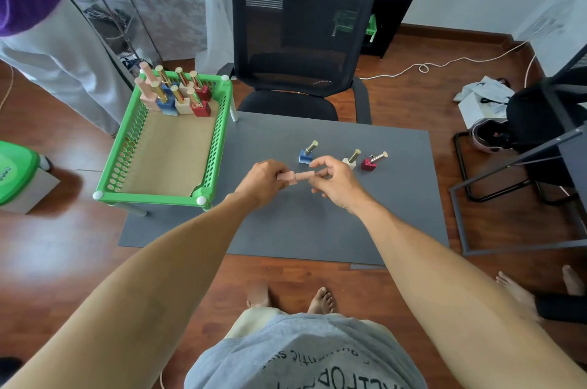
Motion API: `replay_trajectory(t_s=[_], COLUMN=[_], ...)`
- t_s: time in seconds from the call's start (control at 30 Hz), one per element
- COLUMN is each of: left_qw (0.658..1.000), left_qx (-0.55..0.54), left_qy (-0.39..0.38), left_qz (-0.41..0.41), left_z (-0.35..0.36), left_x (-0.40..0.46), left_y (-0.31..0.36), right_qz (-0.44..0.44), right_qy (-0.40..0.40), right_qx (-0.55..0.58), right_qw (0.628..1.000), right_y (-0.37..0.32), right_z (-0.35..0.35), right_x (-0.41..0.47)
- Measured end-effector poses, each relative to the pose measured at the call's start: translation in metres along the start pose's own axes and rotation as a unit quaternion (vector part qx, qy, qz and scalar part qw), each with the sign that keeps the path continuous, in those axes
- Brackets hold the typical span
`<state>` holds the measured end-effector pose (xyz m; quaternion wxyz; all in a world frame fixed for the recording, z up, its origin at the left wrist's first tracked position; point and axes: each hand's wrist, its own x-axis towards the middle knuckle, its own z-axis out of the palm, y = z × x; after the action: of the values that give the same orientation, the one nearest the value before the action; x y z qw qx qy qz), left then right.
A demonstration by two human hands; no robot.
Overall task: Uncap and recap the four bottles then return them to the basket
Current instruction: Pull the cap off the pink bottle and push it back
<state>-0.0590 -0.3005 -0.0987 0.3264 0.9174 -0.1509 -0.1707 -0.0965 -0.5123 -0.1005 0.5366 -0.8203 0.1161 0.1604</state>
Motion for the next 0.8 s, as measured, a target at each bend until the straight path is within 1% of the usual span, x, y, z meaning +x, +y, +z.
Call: replay_trajectory(t_s=[0.13,0.33,0.6,0.8], left_qw=[1.0,1.0,1.0,1.0], left_qx=[0.002,-0.004,-0.009,0.021], left_qy=[0.002,0.002,0.002,-0.009], left_qz=[0.001,-0.003,-0.012,0.015], left_z=[-0.0002,0.0015,0.0014,0.0008], left_x=[0.0016,0.0025,0.0042,0.003], left_y=[0.001,0.0056,0.0076,0.0069], right_qz=[0.0,0.028,-0.007,-0.001], right_qy=[0.008,0.015,0.011,-0.002], right_qx=[-0.007,-0.002,-0.012,-0.035], right_qw=[1.0,0.999,1.0,0.999], right_y=[-0.0009,-0.0012,-0.0032,0.0015], right_z=[-0.0014,-0.0033,-0.0067,-0.0075], right_x=[0.001,0.0039,0.0039,0.0049])
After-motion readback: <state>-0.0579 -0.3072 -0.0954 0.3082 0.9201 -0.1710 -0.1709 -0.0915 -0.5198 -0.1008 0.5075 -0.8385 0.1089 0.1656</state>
